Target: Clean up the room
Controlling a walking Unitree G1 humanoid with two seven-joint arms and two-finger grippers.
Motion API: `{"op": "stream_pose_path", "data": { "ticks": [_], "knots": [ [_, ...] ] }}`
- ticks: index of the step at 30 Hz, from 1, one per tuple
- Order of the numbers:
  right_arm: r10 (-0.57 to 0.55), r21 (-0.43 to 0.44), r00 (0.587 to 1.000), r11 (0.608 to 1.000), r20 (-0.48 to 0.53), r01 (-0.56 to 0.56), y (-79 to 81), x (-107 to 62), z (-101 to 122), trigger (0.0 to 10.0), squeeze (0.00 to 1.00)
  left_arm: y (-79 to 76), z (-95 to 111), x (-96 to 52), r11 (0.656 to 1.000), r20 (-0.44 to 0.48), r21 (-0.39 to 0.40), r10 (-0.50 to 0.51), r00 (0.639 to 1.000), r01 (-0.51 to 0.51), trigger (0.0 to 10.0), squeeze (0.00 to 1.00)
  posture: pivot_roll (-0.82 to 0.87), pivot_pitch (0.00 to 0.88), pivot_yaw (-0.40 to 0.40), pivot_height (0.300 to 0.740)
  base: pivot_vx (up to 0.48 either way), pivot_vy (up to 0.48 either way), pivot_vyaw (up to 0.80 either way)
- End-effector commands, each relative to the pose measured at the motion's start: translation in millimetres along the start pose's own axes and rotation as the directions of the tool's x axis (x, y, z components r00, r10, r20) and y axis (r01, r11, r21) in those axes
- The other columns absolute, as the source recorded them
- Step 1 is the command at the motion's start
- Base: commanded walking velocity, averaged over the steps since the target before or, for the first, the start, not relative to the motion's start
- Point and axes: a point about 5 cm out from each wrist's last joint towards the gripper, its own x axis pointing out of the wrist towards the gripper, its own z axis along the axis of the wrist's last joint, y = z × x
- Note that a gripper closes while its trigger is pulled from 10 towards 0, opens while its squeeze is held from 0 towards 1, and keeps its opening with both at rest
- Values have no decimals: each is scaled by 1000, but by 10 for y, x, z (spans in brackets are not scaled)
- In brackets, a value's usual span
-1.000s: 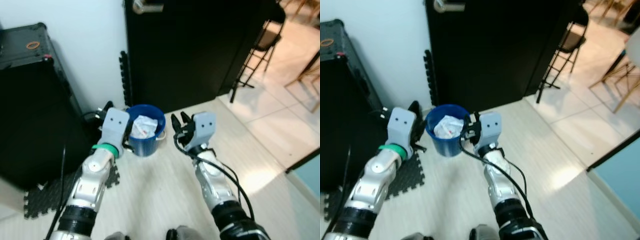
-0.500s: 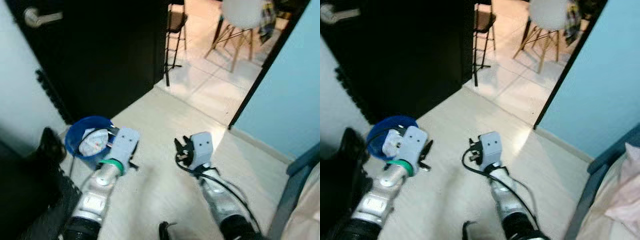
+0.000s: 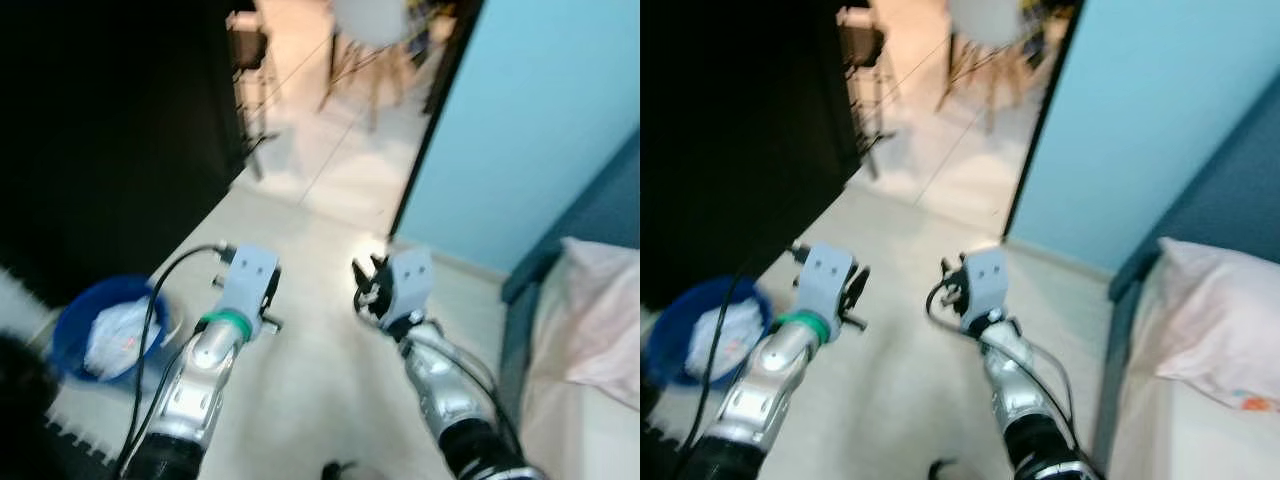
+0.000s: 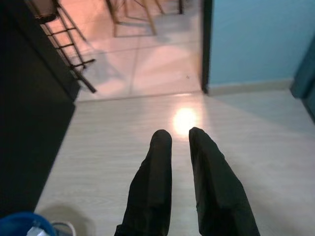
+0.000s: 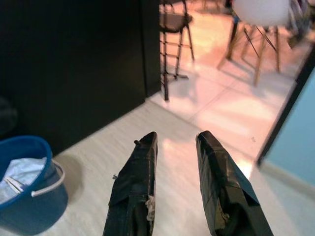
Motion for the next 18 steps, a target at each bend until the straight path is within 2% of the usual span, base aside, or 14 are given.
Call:
{"op": "stream_pose_path", "data": {
  "ticks": [1, 13, 18],
  "knots": [
    [-1, 7, 1000, 1000, -27, 1, 11, -43, -70, 10000, 0, -40, -19, 1, 1000, -6, -14, -15, 1000, 15, 10000, 0, -4, 0, 54, 726, 0, 0, -800],
    [-4, 12, 1000, 1000, -19, 5, 12, -38, -60, 10000, 0, -57, -14, -5, 999, -10, -32, -24, 1000, 24, 10000, 0, -5, 0, 55, 726, 0, 0, -800],
    [-6, 13, 1000, 1000, -18, 6, 11, -40, -61, 10000, 0, -61, 3, -1, 997, -4, -66, -28, 1000, 27, 10000, 0, -6, 0, 55, 726, 0, 0, -800]
  ]
}}
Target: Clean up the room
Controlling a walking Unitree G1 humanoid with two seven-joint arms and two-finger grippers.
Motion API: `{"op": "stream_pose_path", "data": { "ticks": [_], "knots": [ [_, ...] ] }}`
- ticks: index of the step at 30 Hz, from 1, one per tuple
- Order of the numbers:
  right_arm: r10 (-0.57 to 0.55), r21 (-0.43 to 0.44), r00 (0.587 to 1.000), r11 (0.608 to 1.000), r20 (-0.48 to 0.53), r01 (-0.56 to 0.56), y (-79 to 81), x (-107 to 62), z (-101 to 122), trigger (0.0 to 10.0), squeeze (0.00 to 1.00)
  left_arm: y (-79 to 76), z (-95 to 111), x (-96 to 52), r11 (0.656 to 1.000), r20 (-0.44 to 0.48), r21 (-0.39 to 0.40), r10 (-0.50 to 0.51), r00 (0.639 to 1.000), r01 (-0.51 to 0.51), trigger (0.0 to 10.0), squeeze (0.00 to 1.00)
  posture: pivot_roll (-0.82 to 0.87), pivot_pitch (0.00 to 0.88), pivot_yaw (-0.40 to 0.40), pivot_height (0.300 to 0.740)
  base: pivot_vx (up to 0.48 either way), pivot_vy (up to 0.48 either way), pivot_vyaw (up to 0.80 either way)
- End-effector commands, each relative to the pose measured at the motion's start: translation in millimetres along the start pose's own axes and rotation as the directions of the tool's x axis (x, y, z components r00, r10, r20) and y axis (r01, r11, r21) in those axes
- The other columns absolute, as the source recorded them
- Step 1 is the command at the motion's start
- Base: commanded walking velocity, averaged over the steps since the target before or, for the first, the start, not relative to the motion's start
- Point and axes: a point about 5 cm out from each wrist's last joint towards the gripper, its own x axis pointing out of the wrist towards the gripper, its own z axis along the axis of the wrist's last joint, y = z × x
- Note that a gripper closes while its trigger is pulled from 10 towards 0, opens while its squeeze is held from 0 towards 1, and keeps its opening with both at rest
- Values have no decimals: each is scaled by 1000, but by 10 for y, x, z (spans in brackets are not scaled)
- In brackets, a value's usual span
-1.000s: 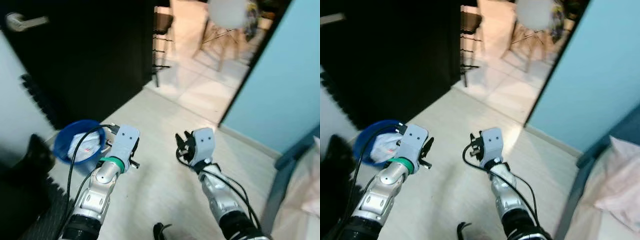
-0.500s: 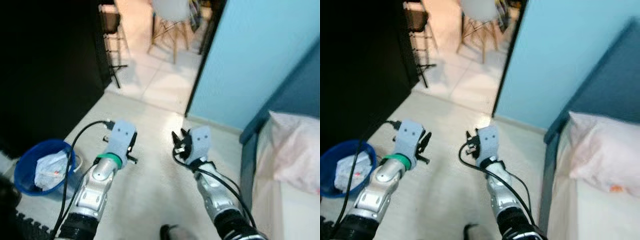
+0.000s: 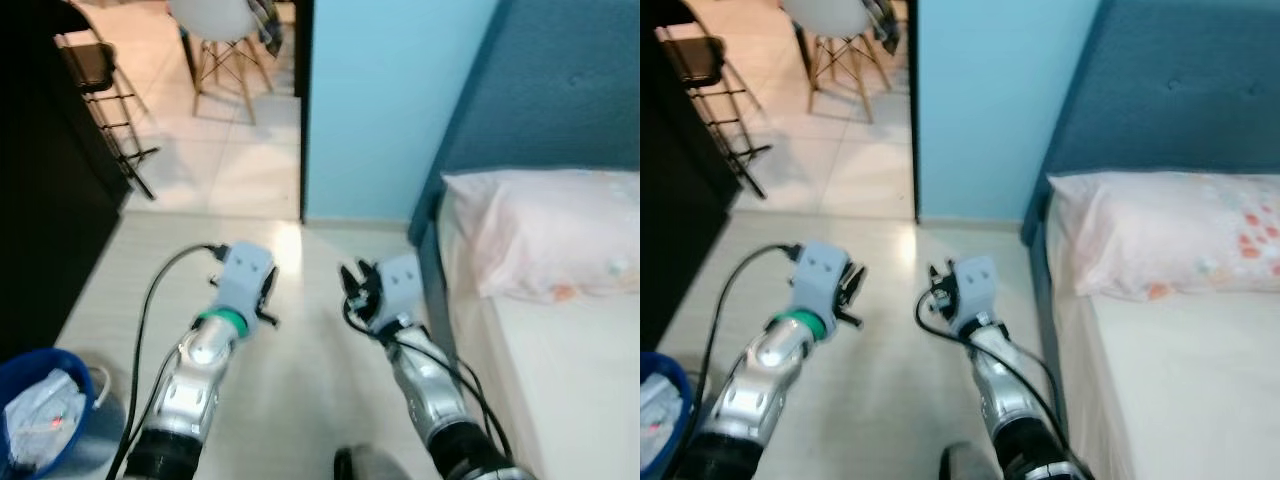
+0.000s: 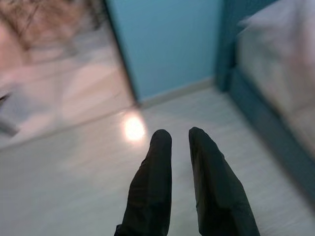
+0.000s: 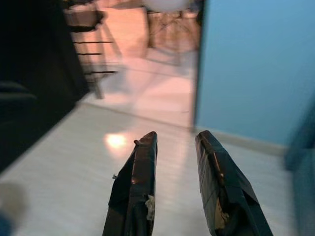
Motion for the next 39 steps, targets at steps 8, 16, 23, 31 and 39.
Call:
{"op": "stream_pose_path", "data": {
  "ticks": [8, 16, 23, 31, 39],
  "knots": [
    [-9, -4, 1000, 1000, 3, 9, -4, -5, -4, 10000, 0, 17, -28, -15, 1000, 1, -10, 5, 1000, -5, 10000, 0, -6, 0, 52, 726, 0, 0, -714],
    [-1, -18, 1000, 1000, 12, 2, 0, 12, 19, 10000, 0, 14, -26, -21, 1000, 7, -7, 14, 1000, -14, 10000, 0, -5, 0, 48, 726, -242, 0, 0],
    [-1, -20, 1000, 1000, 11, 1, -10, 12, 20, 10000, 0, 9, -35, -33, 1000, 6, -10, 16, 1000, -16, 10000, 0, -5, 0, 46, 726, -480, 0, 0],
    [1, -22, 1000, 1000, 13, 0, -10, 9, 19, 10000, 0, 9, -40, -30, 1000, 5, -6, 18, 1000, -18, 10000, 0, -7, 0, 47, 726, -472, 0, 0],
    [1, -24, 1000, 1000, 12, -1, -6, 3, 15, 10000, 0, 10, -46, -33, 1000, 2, -7, 20, 1000, -20, 10000, 0, -8, 0, 48, 726, -438, 0, 0]
  ]
}}
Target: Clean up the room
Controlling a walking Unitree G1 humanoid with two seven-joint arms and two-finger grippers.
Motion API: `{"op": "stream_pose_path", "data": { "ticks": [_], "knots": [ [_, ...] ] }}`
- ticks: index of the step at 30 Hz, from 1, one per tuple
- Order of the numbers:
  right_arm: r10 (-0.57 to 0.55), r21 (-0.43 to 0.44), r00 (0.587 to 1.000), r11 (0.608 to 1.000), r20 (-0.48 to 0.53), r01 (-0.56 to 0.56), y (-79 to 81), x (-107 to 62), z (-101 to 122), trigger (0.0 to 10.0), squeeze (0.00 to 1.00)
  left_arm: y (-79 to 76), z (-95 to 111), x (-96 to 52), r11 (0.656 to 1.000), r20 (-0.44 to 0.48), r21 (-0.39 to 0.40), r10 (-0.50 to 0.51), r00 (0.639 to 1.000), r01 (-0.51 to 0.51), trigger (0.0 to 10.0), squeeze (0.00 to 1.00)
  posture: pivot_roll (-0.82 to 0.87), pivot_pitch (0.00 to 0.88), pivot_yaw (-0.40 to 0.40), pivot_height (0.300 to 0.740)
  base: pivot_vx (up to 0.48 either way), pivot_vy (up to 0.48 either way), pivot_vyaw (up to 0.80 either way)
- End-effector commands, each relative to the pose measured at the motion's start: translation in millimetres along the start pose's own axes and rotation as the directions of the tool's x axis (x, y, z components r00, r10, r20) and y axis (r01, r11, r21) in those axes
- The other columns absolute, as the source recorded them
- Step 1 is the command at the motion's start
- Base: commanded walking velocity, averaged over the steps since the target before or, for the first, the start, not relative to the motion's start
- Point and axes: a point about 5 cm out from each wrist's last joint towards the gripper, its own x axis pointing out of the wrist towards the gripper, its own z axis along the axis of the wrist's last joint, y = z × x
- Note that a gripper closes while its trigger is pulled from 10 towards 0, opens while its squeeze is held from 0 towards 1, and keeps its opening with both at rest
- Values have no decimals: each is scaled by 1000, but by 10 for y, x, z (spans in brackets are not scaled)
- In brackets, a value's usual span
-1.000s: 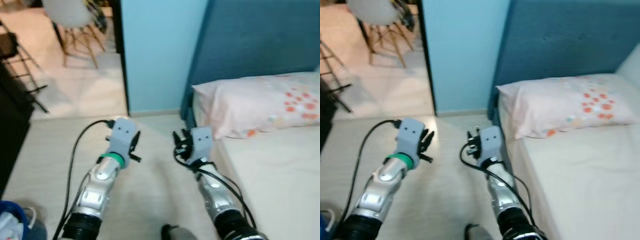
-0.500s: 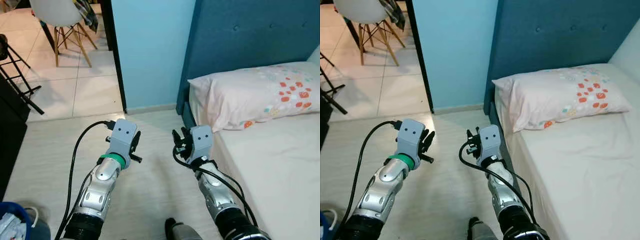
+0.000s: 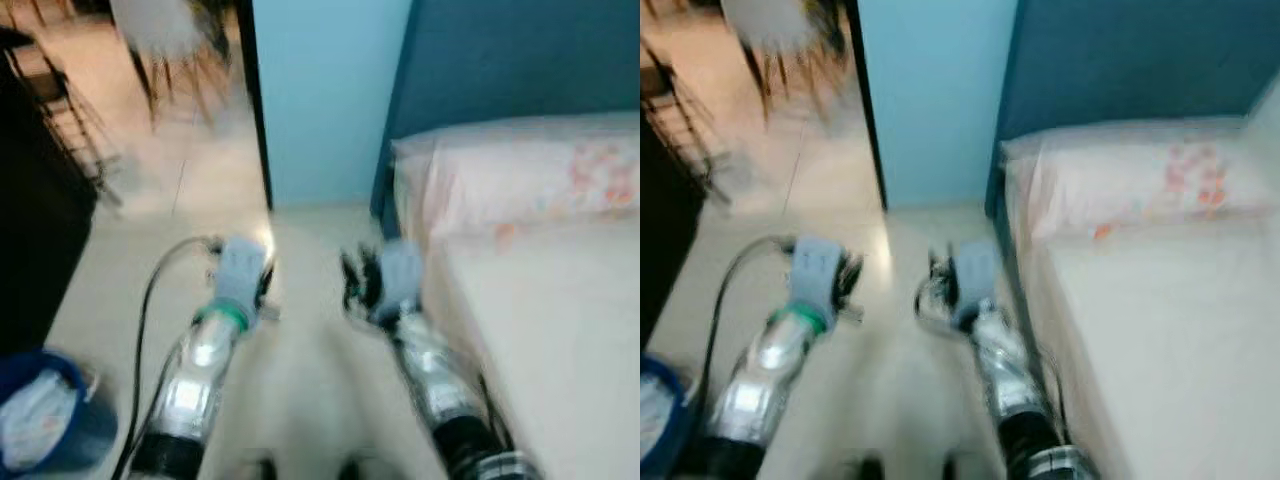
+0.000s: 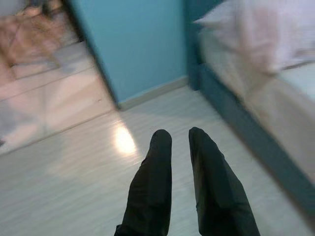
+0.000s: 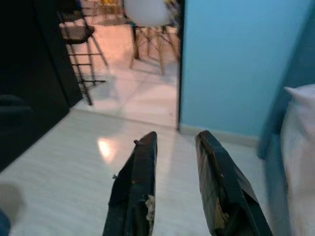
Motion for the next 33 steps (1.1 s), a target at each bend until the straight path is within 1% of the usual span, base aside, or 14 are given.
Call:
{"op": "stream_pose_path", "data": {
  "ticks": [1, 22, 25, 33],
  "knots": [
    [-5, 14, 1000, 1000, -13, 5, 23, -21, -39, 10000, 0, 0, -1, -6, 1000, -1, 2, -1, 1000, 1, 10000, 0, -8, 0, 48, 726, -431, 0, 0],
    [-11, 13, 1000, 1000, -15, 11, 21, -31, -50, 10000, 0, 3, 5, -6, 1000, 2, 3, -1, 1000, 1, 10000, 0, -7, 4, 51, 726, -429, 0, 0],
    [-12, 14, 1000, 1000, -17, 12, 22, -29, -51, 10000, 0, 6, 5, -5, 1000, 1, 3, 0, 1000, 0, 10000, 0, -7, 4, 52, 726, -296, 0, 0],
    [-20, 31, 1000, 999, -24, 21, 21, -24, -59, 10000, 0, 9, 15, 14, 1000, -6, -20, 9, 1000, -9, 10000, 0, -9, 3, 54, 726, 0, 0, -727]
  ]
}}
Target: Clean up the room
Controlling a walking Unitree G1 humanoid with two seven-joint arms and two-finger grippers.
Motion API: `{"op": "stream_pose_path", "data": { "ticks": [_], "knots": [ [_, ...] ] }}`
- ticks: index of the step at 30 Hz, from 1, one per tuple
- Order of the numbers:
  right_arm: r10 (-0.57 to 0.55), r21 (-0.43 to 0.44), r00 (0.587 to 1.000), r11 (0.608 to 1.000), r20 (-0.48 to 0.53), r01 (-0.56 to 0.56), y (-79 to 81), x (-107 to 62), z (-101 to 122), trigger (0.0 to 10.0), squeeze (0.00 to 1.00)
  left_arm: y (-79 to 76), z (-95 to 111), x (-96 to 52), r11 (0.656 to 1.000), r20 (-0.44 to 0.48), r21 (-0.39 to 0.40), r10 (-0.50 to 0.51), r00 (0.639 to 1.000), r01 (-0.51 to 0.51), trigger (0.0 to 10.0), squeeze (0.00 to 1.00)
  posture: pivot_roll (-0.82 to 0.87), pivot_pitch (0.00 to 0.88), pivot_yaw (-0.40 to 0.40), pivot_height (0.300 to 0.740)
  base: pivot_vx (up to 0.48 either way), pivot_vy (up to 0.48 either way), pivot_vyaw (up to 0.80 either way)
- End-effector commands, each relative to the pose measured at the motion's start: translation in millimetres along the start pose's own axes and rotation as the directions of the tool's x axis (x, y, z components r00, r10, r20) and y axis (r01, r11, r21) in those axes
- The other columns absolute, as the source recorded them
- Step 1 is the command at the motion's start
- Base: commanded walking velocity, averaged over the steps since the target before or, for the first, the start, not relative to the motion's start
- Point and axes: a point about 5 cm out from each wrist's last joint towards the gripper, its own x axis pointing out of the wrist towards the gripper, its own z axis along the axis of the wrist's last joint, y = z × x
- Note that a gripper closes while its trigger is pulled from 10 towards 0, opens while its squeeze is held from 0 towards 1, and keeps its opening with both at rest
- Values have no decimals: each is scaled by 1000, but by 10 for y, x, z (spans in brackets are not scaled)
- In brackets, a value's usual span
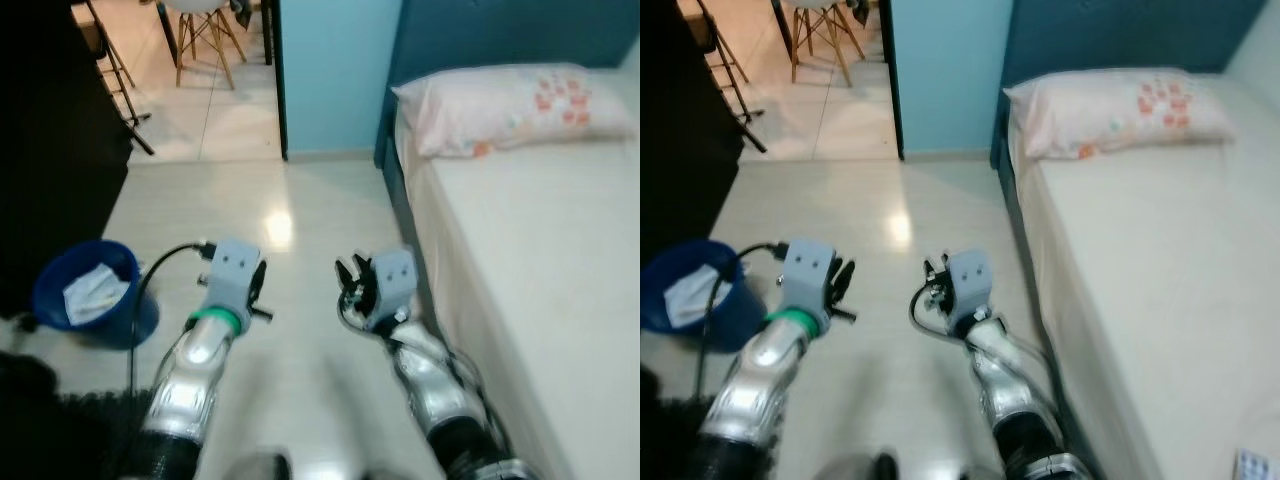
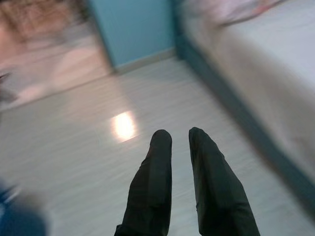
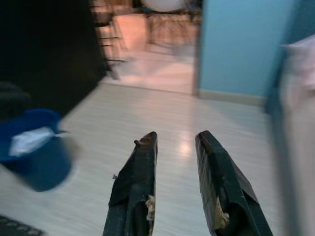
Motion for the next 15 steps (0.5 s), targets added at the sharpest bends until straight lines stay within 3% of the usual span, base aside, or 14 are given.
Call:
{"op": "stream_pose_path", "data": {
  "ticks": [1, 15],
  "knots": [
    [-12, 23, 1000, 1000, -16, 13, 1, -16, -37, 10000, 0, -7, -4, 6, 1000, -10, -2, -8, 1000, 8, 10000, 0, -8, 3, 54, 726, 0, 0, -781],
    [-15, 27, 1000, 1000, -13, 15, -2, -8, -30, 10000, 0, -5, 14, 24, 1000, -7, 3, -6, 1000, 6, 10000, 0, -8, 3, 55, 726, 0, 0, -785]
  ]
}}
